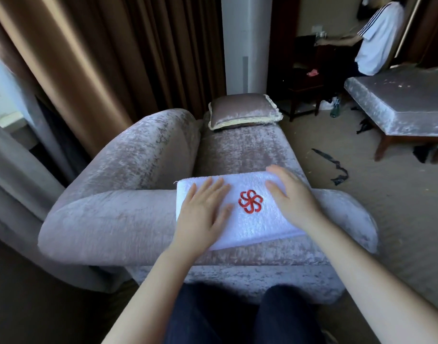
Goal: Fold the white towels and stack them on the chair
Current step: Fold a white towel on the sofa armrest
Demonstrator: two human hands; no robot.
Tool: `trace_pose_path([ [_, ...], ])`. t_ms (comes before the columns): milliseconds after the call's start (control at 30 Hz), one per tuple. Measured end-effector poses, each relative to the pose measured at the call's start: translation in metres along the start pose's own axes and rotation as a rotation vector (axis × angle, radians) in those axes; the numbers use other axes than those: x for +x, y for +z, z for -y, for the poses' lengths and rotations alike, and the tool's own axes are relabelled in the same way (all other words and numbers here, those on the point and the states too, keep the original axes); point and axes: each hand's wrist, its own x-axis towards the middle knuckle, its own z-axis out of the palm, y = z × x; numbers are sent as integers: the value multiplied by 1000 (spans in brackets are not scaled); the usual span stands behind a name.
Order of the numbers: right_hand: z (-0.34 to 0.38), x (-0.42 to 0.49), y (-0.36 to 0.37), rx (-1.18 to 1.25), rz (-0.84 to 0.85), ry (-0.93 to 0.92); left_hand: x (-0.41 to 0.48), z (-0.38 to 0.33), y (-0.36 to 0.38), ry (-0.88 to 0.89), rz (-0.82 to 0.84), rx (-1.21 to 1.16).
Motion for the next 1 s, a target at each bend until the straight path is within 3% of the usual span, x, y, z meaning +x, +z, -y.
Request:
trace_pose_path([
  [67,-11,-13,-12,-24,-118,101,-8,4,-15,-124,-112,-173],
  [167,-24,-36,-17,-135,-136,179,-22,7,-31,-364,-283,-66],
  [300,-18,-52,-14,-69,-137,160,-33,4,-33,-616,-81,3],
  [467,-13,-67,-13,-10,-164,179,-38,3,-39,-672,-66,-198],
  [700,-1,-104,-15,268,-283,276,-66,-3,-40,-735,-71,-580],
  [867,-2,-128,-21,339,-325,305,-78,-18,-38,-711,-95,-670],
  [1000,-15,-157,-44,336,-406,350,-77,-42,-25,-672,-14,-751],
])
